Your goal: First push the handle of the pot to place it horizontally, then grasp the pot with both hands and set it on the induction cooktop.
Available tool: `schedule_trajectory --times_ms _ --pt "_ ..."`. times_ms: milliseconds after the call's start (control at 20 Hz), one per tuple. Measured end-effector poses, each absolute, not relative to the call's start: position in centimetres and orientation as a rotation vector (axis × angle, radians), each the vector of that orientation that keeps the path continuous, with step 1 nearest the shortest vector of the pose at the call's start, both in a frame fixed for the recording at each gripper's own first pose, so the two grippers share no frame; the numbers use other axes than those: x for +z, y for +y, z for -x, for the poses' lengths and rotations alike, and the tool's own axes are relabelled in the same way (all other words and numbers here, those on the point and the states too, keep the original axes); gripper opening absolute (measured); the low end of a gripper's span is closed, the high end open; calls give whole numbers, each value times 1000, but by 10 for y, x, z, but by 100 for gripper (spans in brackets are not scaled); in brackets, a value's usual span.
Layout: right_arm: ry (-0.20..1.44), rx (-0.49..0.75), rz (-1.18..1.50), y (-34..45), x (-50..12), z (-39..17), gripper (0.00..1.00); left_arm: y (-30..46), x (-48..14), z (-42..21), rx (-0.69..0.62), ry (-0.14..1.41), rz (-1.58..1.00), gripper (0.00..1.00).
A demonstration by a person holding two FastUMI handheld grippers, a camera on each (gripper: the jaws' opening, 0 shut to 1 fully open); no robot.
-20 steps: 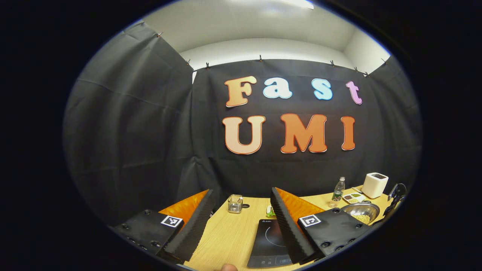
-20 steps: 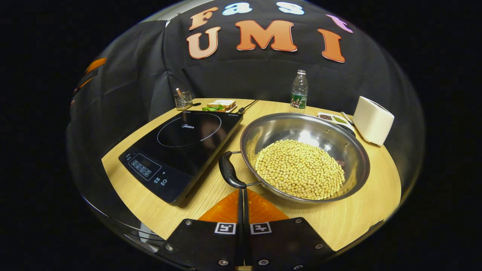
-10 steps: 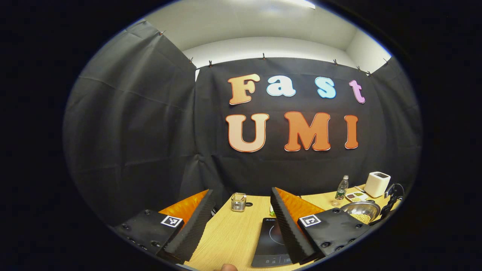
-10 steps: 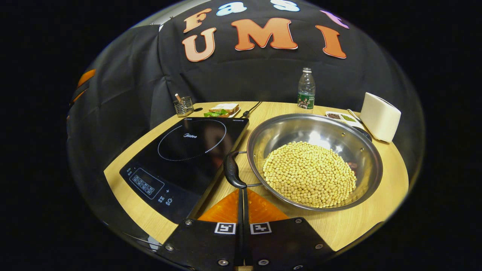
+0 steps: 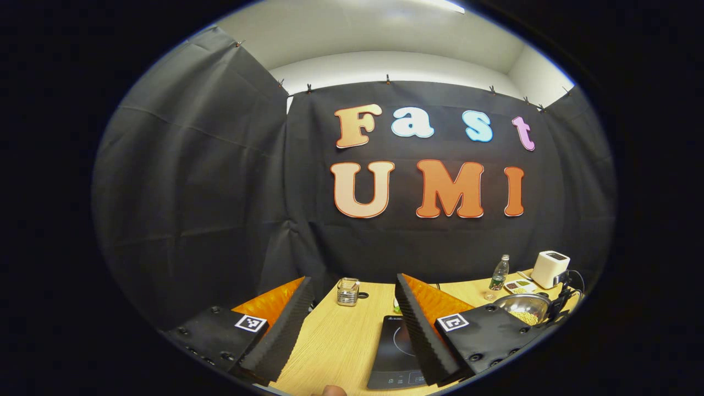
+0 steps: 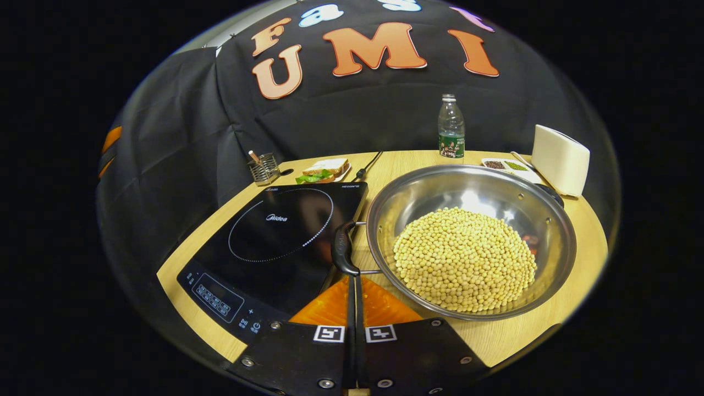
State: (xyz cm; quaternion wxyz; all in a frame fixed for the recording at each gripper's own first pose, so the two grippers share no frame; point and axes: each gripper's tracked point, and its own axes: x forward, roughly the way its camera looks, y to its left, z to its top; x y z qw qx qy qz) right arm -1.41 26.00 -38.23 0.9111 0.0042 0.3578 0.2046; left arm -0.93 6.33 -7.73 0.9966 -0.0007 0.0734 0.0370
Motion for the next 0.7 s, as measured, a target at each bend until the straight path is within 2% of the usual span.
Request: schedule_trajectory --times_ms 700 --pt "686 343 -68 277 -385 -30 0 60 -83 21 62 166 -12 97"
